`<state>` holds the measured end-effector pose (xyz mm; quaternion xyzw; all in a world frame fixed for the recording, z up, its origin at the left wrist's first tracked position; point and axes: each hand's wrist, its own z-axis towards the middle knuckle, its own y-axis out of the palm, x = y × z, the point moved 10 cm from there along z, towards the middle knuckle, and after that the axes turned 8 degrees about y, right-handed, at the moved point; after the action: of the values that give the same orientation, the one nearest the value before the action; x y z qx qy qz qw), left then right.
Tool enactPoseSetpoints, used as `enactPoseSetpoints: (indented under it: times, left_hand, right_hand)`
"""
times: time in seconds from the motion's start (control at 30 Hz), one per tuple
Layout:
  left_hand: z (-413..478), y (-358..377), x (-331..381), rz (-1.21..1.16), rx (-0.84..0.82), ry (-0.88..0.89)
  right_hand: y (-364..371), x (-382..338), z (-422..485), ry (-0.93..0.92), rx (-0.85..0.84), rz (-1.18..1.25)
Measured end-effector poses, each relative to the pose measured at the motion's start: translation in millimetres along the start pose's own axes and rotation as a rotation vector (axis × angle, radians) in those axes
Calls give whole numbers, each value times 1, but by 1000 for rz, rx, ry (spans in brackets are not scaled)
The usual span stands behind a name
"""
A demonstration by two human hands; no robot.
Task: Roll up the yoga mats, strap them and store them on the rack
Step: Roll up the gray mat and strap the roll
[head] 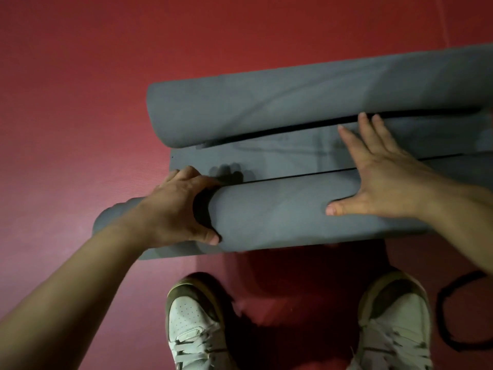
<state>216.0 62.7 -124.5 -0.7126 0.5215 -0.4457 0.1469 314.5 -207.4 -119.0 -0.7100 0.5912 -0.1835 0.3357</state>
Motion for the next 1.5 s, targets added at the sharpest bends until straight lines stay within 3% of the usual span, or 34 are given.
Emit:
enactPoseSetpoints:
  times: [0.13, 0.23, 0.37, 0.43, 0.53, 0.6, 0.7, 0.8, 0.93, 1.03, 1.37, 1.5]
  left_hand:
    - [-4, -15, -2, -48, 155, 25]
    - [-16, -22, 14, 72, 270, 69]
    - [-16, 3, 44, 418, 226, 38]
    - [-8, 4, 42, 466, 271, 1]
    - [2, -10, 32, 415, 312, 3]
    - [7, -16, 28, 407, 293, 27]
    - [14, -22, 27, 432, 286, 64]
    - [12, -17, 26, 387, 242, 83]
    - [2, 13, 19, 206, 9, 56]
    - [0, 18, 15, 111, -24, 30]
    - [-13, -27, 6, 56, 352, 23]
    - [-22, -48, 27, 109, 652, 45]
  right_hand:
    - [-17, 0, 5, 10, 130, 63]
    - [-32, -1, 7, 18, 239, 88]
    - [-49, -3, 4, 33, 442, 111]
    - [-53, -8, -2, -19, 557, 132]
    - [-34, -17, -5, -112, 388, 86]
    - [-18, -22, -8, -162, 247, -81]
    - [-14, -25, -4, -181, 205, -229]
    - [-18, -26, -3, -205, 192, -234]
    - [7, -22, -14, -217, -29, -166]
    - [20, -18, -19, -184, -84, -102]
    - [-31, -5, -17, -153, 337, -31]
    - [-61, -6, -20, -122, 627, 49]
